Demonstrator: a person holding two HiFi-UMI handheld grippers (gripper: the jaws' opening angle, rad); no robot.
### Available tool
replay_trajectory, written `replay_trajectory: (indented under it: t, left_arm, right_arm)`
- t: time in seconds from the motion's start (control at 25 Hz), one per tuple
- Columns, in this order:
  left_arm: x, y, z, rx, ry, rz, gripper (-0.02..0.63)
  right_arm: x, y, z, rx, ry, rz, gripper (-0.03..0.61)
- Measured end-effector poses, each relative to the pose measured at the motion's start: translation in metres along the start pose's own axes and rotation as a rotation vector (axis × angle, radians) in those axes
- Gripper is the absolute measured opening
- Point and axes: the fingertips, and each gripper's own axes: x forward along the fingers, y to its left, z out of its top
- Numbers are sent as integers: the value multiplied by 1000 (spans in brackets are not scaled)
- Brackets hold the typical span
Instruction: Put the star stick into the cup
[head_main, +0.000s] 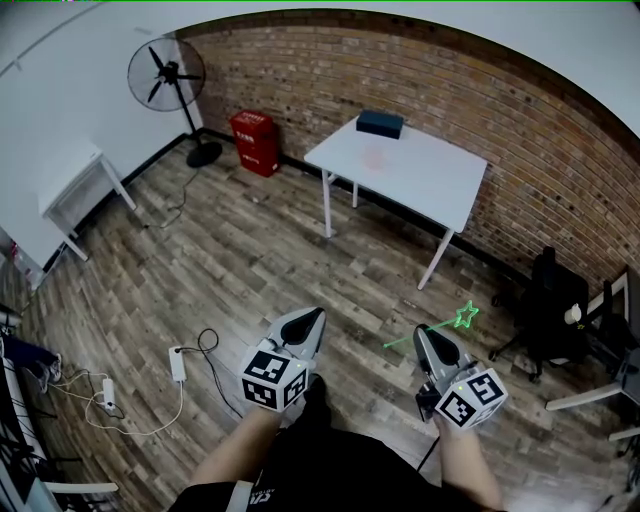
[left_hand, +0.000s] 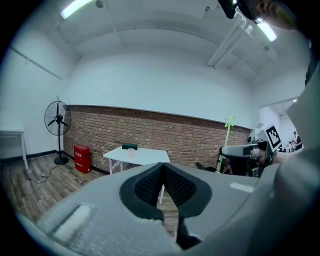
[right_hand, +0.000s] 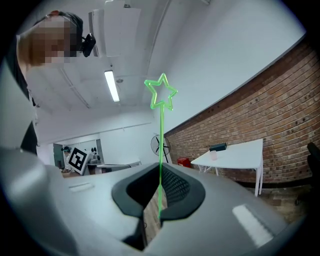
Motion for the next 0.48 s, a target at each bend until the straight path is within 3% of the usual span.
replay_trajectory:
  t: [0.48]
  left_arm:
    - [76, 109, 23, -30, 6, -11, 6]
  right_arm:
    - [134, -35, 14, -6, 28, 3, 11]
